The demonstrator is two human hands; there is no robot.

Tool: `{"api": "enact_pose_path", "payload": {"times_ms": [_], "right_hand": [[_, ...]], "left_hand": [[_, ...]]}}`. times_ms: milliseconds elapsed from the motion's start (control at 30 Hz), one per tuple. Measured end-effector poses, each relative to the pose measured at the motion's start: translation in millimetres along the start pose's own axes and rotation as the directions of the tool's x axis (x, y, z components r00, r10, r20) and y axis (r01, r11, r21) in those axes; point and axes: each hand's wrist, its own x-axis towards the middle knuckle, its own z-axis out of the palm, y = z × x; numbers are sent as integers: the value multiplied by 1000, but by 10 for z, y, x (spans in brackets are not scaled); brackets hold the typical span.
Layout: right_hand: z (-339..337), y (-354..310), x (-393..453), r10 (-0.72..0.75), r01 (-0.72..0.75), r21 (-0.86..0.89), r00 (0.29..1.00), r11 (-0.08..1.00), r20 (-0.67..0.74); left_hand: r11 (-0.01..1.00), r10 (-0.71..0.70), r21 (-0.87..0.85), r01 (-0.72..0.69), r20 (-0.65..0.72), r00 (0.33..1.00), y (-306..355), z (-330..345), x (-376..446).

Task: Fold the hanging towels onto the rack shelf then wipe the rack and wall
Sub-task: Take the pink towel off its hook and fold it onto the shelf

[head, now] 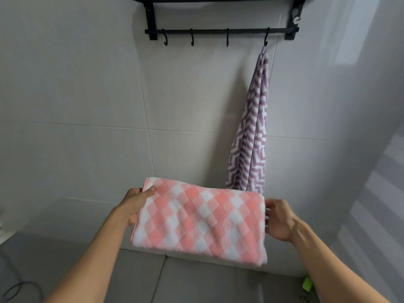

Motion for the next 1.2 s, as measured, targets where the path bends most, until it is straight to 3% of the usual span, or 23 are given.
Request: {"api": "enact_pose_path", "payload": {"times_ms": [67, 167, 300, 400, 567, 600, 667, 767, 867, 967, 1067, 1200], "right_hand": [[121, 118, -3, -3, -1, 54, 998, 999, 63], [328, 267, -52, 21, -6, -85, 985, 996, 171], [599, 322, -27, -87, 69, -258, 994, 964, -62], [828, 443, -26, -193, 135, -352, 972, 926, -136], [1085, 582, -314, -527, 317, -586, 820, 745, -226], [1082, 564, -368, -562, 345, -587, 792, 733, -236], [1075, 437, -478, -544, 361, -536, 806, 763, -232], [997, 167, -736, -440, 341, -428, 885, 837, -154], [869, 30, -1014, -510, 420, -507, 859, 753, -46], [721, -36, -1267, -629, 531, -524, 778, 666, -10], [587, -144, -1539, -784, 638, -564, 620, 524, -28], [498, -326, -1867, -813, 686, -538, 583, 490, 2]], "left_hand": [[1000, -4, 17, 4, -11, 1000, 13, -59, 34], [1000, -22, 21, 22, -3, 1000, -12, -207, 74], [999, 24, 25, -23, -40, 999, -31, -461, 184], [988, 119, 112, -109, -88, 989, -82, -516, 290], [933, 269, 299, -199, -214, 939, -80, -415, 140], [928, 284, 314, -200, -249, 926, -55, -432, 107], [935, 272, 307, -178, -298, 915, 33, -468, 32], [955, 234, 214, -203, -131, 963, 159, -569, -109], [944, 264, 202, -260, 4, 964, 192, -577, -350], [854, 434, 355, -380, -83, 897, 254, -460, -680], [787, 571, 393, -475, -173, 803, 458, -288, -1167], [640, 750, 491, -591, -234, 618, 708, -221, -1610]]}}
